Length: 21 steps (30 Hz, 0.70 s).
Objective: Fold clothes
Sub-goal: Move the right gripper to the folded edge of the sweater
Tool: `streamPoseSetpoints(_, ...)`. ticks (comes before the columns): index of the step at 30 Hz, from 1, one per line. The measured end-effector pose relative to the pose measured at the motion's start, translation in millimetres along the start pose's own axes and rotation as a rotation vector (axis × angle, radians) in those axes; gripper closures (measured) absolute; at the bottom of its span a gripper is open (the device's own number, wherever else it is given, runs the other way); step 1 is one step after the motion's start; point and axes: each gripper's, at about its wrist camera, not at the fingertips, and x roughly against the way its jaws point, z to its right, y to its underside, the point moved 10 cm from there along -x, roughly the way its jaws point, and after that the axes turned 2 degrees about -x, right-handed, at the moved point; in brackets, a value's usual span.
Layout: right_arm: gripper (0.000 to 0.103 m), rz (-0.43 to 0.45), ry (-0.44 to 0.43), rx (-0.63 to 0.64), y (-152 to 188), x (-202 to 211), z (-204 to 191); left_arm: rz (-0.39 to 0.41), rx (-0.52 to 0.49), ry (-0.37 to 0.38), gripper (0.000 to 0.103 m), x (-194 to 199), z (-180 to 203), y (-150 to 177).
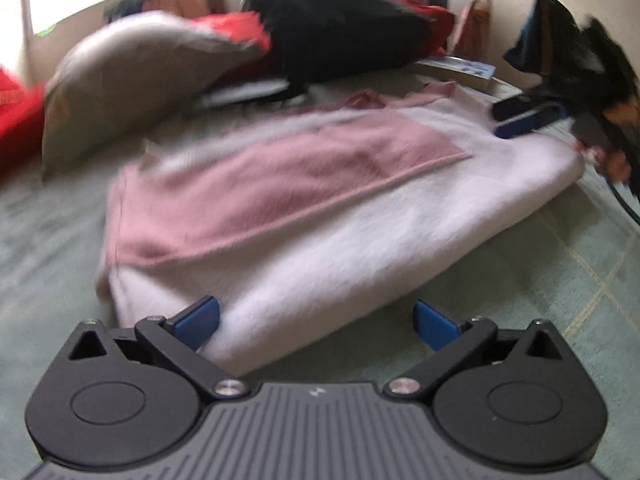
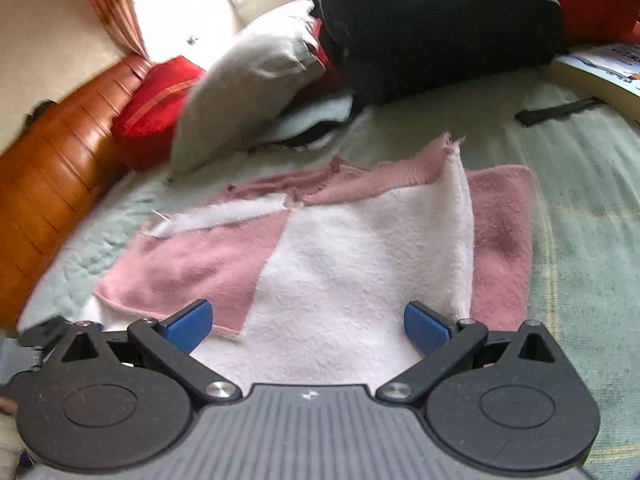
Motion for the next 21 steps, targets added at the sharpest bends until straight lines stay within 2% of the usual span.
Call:
streamPoseSetpoints(3, 0.0, 0.024, -0.018, -0.068, -3.6, 14.0, 3.6, 0.013, 0.023, 0.004, 0.001, 5.1, -1.6, -1.6)
streamPoseSetpoints(6, 0.0, 0.073, -0.017, -0.082, -11.7, 33.5, 5.1, 0.024, 0.033, 0.008, 0.001, 11.0, -0.1, -4.5)
streamPoseSetpoints(10, 0.0, 0.119, -0.039, -0.173, -28.0, 47.5, 25.5, 0.037, 0.045, 0.015, 0.001, 18.4, 2.5, -8.2)
streamPoseSetpoints(15, 0.0, 0.089, -0.135, -0.343, -38.2, 33.7, 55.3, 0.03, 0.012, 0.026, 0.001, 18.8, 19.2, -10.7)
streamPoseSetpoints(21, 0.0, 0.076, -0.205, -0.369, -42.1, 15.4, 55.8, 0.056, -0.031, 0.044, 0.001, 27.4, 38.7, -21.8)
